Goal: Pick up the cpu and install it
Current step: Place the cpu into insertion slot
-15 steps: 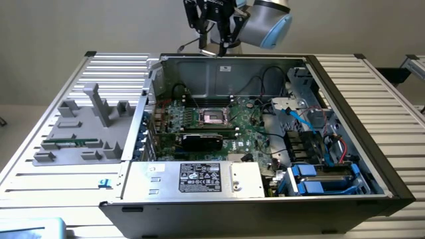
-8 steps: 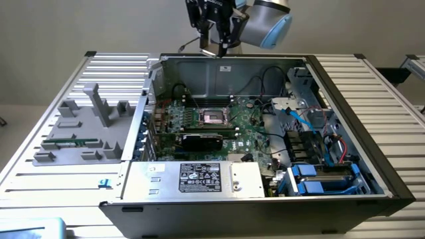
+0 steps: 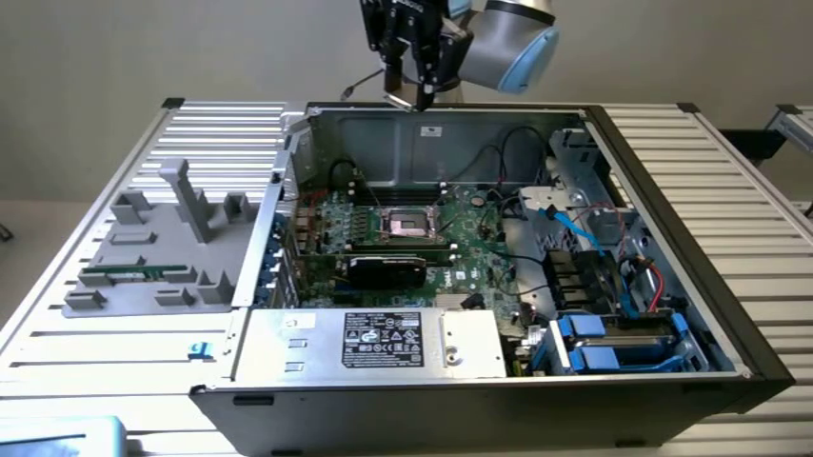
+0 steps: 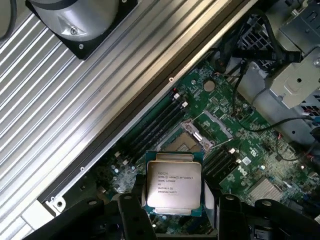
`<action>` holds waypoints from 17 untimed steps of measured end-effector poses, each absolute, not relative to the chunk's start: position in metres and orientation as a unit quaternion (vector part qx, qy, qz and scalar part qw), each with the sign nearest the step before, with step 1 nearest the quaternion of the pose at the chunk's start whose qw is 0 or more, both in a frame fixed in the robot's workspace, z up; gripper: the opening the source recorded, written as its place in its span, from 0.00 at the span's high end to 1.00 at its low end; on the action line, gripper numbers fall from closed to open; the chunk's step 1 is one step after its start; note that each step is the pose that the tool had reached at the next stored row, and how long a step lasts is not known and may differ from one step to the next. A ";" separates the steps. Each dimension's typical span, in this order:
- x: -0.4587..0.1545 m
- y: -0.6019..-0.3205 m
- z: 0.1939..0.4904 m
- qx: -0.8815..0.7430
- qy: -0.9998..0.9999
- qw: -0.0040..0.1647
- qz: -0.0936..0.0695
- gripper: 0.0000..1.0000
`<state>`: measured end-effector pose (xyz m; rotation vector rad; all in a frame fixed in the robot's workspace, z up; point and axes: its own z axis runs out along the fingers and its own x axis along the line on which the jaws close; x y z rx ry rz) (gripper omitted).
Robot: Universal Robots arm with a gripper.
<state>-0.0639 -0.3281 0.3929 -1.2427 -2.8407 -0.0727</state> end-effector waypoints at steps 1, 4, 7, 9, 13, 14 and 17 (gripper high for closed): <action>-0.064 -0.328 0.393 -0.407 -0.913 0.020 -0.024 0.45; -0.064 -0.328 0.393 -0.428 -0.903 0.019 -0.024 0.45; -0.064 -0.328 0.392 -0.448 -0.894 0.019 -0.024 0.45; -0.064 -0.328 0.392 -0.461 -0.887 0.018 -0.025 0.45; -0.064 -0.328 0.392 -0.486 -0.873 0.018 -0.025 0.45; -0.064 -0.328 0.392 -0.492 -0.870 0.018 -0.025 0.45; -0.064 -0.328 0.391 -0.514 -0.857 0.017 -0.026 0.45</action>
